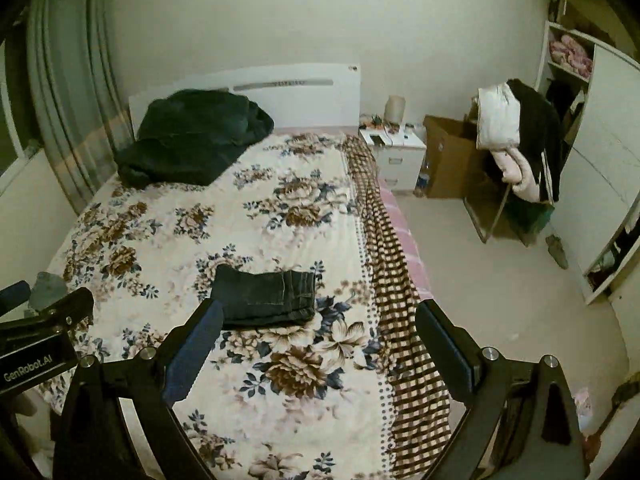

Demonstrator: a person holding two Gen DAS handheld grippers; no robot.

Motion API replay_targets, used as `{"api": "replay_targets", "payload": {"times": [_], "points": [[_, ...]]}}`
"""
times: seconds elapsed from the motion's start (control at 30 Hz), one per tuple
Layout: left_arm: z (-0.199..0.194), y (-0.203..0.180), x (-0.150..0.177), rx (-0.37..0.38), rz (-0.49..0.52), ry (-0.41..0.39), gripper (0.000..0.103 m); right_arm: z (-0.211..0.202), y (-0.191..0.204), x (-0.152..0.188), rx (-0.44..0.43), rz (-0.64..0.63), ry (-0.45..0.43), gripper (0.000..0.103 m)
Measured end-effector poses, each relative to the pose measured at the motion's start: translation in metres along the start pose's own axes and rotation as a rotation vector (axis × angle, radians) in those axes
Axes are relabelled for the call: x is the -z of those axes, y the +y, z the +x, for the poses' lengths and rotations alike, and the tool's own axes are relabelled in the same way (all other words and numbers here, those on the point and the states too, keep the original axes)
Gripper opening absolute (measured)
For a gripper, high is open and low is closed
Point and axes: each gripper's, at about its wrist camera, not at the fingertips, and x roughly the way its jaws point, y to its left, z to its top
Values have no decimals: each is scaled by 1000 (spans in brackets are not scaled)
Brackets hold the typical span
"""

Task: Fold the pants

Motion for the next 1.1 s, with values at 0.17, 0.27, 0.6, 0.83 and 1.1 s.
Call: {"api": "replay_targets", "payload": {"times": [0.17,0.27,0.6,0.83,1.1], "points": [[-16,0,7,-1,-14,-1,103,-40,-6,-3,-13,-9,-27,100],[-25,-2,10,-13,-19,-11,103,-54,-8,-4,-23,-18,-38,100],[-44,-8,13,-30,-20,-39,103,-60,-17,-9,-47,-8,-46,103],[-53,-10,12,-32,-21,-52,103,-60,-19,-10,-48,-9,-44,103],[-55,-6,14,-32,-35,-41,103,-65,-19,-10,-54,-10,-35,103]]}}
